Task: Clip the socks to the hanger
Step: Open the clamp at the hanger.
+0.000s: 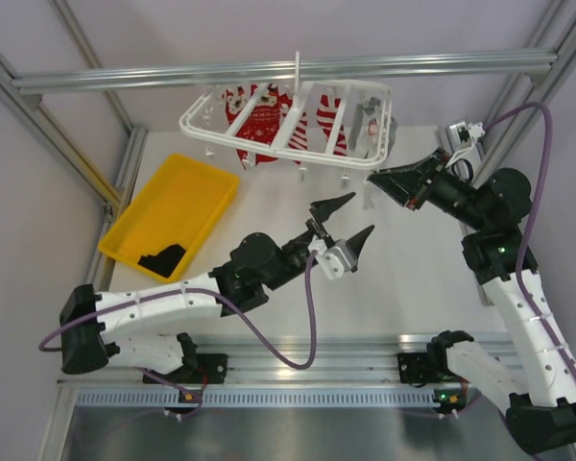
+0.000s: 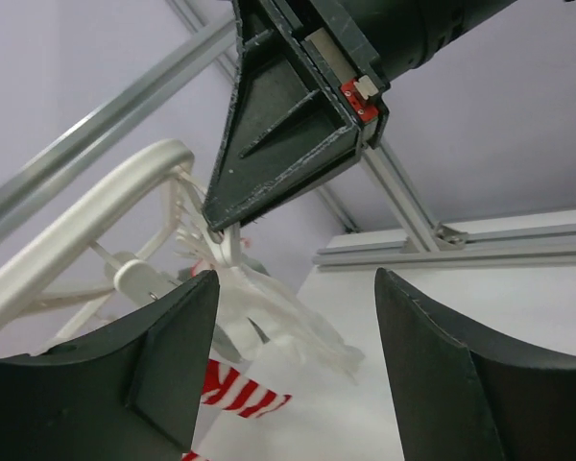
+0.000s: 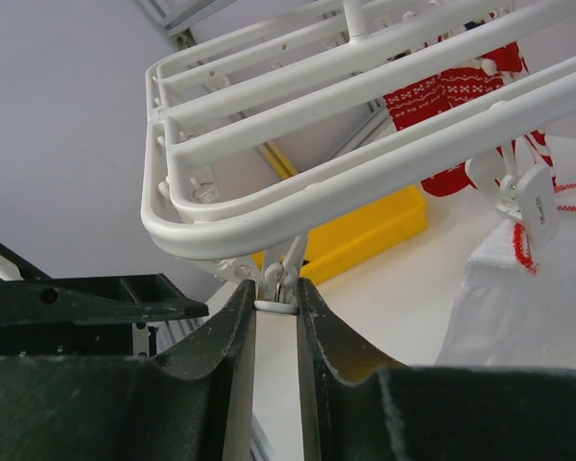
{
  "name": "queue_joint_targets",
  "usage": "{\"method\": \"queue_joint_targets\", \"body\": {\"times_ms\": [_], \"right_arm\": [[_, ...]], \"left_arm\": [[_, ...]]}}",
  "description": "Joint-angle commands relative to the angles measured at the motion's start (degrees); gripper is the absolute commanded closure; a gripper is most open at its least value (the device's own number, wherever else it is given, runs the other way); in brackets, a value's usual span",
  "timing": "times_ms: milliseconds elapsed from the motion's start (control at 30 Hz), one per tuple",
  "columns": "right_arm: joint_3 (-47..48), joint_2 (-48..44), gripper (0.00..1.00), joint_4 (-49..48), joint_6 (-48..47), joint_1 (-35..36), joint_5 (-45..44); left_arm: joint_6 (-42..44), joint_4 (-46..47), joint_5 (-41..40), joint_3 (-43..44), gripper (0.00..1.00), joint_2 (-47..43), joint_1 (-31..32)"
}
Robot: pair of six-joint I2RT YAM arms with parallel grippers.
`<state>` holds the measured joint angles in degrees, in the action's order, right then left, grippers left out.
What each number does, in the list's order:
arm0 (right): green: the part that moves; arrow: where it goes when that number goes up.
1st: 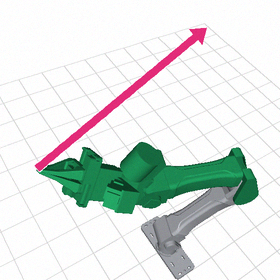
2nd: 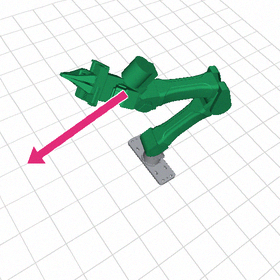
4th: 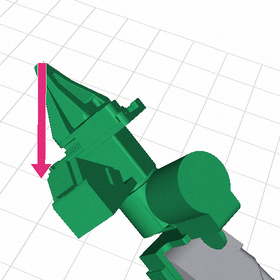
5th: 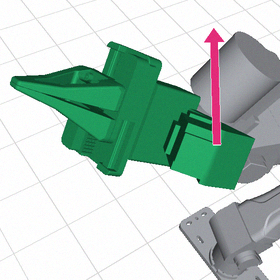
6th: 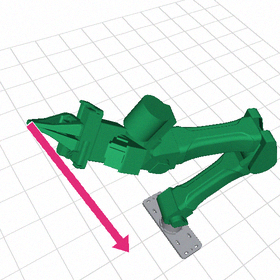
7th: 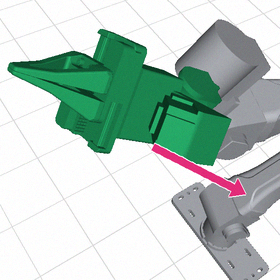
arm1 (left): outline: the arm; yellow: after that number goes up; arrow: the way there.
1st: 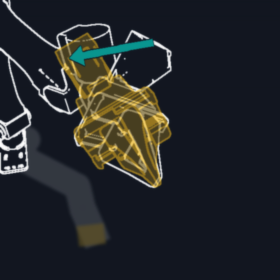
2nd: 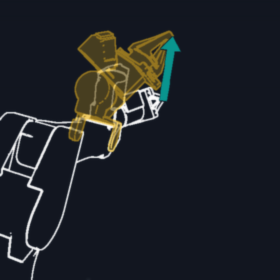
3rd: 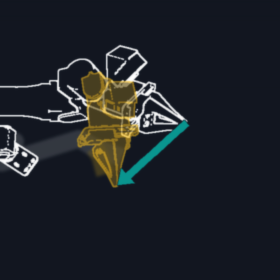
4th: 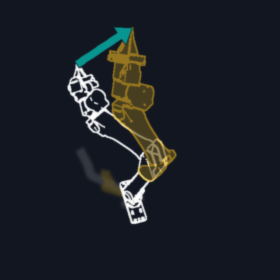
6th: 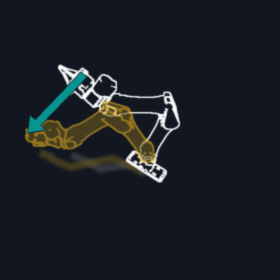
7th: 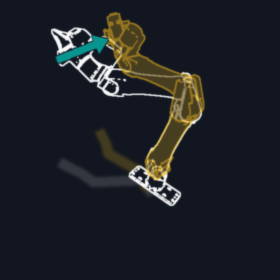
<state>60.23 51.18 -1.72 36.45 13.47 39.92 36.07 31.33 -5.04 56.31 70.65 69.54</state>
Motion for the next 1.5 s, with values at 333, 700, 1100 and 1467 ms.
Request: {"method": "queue_joint_targets", "body": {"times_ms": [333, 700, 1100, 1467], "right_arm": [[1.91, -1.52, 1.00, 0.14, 1.88, 0.85, 1.39], [-0.55, -1.35, 1.00, -9.44, -2.08, 0.85, 9.73], [2.35, 3.40, 1.00, -18.75, -3.75, 0.85, 16.76], [2.18, 5.34, 1.00, -20.87, -3.14, 0.85, 20.72]], "left_arm": [[13.77, 17.89, -6.12, 1.51, 0.40, 4.49, 0.34], [3.66, 11.39, -10.43, 6.00, 0.43, 5.81, -1.33], [-22.97, -3.73, -1.21, 9.52, 0.64, 1.33, -6.61], [-28.60, -6.02, 4.77, 10.22, 0.63, 0.80, -8.37]]}}
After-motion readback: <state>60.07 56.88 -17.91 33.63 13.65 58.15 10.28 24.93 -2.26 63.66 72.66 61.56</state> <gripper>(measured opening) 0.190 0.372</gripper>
